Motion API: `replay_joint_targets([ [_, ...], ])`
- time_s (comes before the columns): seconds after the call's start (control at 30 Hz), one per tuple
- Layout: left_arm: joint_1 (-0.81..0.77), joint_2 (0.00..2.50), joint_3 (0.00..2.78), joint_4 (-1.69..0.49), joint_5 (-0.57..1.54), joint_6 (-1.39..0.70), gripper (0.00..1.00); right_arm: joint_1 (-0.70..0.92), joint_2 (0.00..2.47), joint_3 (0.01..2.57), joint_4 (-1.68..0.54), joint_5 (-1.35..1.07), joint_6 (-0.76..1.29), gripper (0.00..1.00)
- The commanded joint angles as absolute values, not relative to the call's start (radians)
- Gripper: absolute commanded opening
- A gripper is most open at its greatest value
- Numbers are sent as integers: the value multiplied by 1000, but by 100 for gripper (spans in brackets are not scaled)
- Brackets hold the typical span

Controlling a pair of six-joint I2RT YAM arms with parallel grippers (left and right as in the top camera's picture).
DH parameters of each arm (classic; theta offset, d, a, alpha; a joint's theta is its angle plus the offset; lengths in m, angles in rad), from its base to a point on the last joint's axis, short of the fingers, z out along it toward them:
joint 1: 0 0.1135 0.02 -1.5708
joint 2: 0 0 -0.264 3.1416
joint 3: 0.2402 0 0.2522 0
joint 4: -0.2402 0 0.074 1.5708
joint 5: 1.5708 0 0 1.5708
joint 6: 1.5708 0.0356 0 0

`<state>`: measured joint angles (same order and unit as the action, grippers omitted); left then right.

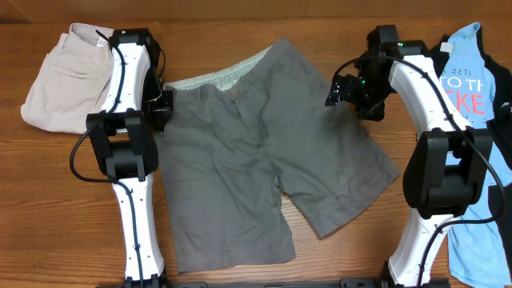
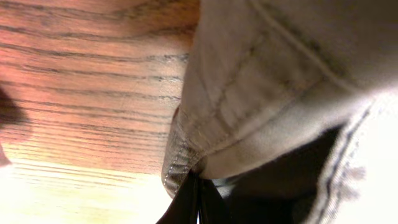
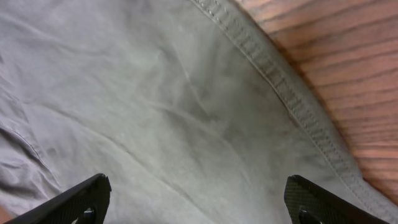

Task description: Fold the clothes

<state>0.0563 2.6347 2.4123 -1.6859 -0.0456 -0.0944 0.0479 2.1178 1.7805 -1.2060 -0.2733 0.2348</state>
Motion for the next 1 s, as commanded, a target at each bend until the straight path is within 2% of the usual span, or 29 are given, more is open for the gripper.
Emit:
replay_joint_targets([
  [0.0,44,2443,2410,-1691,-36,-47,4,45,2002,1803,-1231,-261,228,94],
  [0.03,44,2411,2410,-1691,-36,-43,9,45,1983,1803,-1247,-254,228,94],
  [0.1,44,2317,2410,-1690,-36,-36,30,45,1935,1803,-1302,-235,236,94],
  [0.17,44,2243,2410,-1690,-35,-34,45,50,1893,1803,-1375,-222,251,95],
  [0.23,44,2162,2410,-1686,-13,-10,52,56,1865,1800,-1434,-218,275,96],
  [0.4,19,2030,2410,-1679,105,102,58,92,1859,1768,-1495,-210,351,98],
  [0.6,-62,1969,2410,-1679,105,122,61,146,1858,1629,-1485,-160,436,100],
  [0.77,-136,1975,2410,-1645,104,131,63,169,1858,1396,-1279,-188,499,100],
  [0.97,-171,1977,2409,-1570,105,135,66,169,1858,1240,-1058,-195,503,100],
])
